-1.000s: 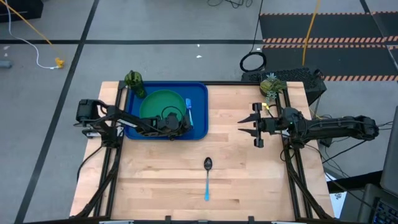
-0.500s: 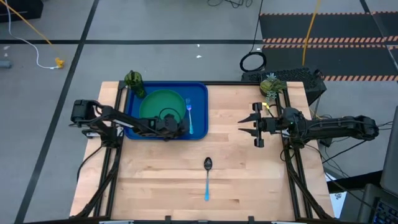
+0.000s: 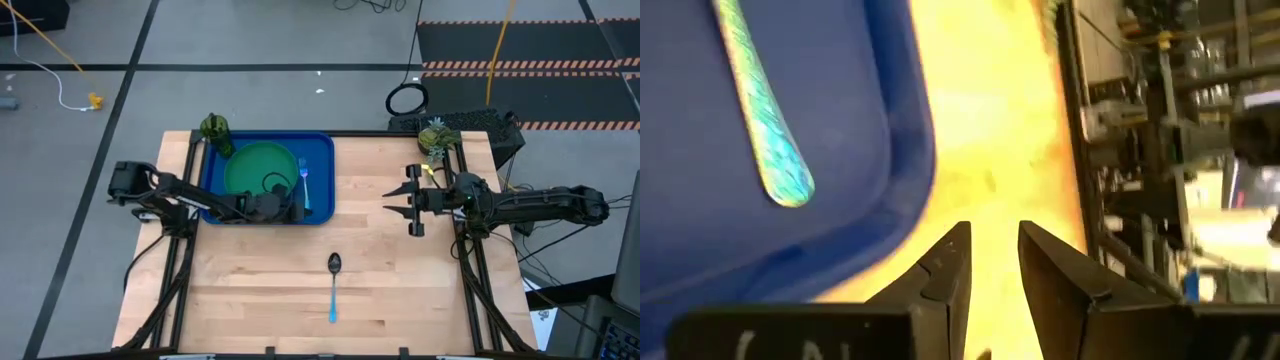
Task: Pick and place plate/cup/fork/spoon on tray
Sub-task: Put the iridescent fork on the blue tray
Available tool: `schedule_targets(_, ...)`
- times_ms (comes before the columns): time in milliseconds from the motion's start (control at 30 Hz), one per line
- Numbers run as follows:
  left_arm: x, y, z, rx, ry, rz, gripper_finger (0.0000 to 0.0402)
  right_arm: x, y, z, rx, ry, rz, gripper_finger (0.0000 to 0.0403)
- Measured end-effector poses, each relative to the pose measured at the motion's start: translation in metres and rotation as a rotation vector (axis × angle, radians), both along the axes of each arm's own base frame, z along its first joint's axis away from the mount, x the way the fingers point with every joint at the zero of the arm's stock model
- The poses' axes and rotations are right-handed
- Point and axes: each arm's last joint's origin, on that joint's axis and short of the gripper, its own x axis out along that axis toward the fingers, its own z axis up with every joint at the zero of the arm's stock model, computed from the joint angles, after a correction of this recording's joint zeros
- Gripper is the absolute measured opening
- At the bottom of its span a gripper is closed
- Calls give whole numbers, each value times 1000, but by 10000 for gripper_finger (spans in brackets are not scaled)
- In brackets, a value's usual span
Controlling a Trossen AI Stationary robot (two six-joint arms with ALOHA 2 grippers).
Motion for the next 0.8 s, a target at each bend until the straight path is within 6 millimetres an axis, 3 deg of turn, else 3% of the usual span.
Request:
schedule_targets(233, 6, -25, 19, 168, -181, -143, 88, 3, -2, 12, 95, -7, -48, 114)
schedule_targets(400, 4, -35, 38, 399, -282, -224, 88, 20, -1, 21, 186, 85, -23, 96)
schedule_targets(667, 0, -37, 92, 946, -295, -277, 88, 86, 16, 20, 261, 286, -125, 40)
schedule_targets(800, -5, -33, 117, 1145, -272, -264, 88, 127, 27, 9, 262, 388, -167, 25)
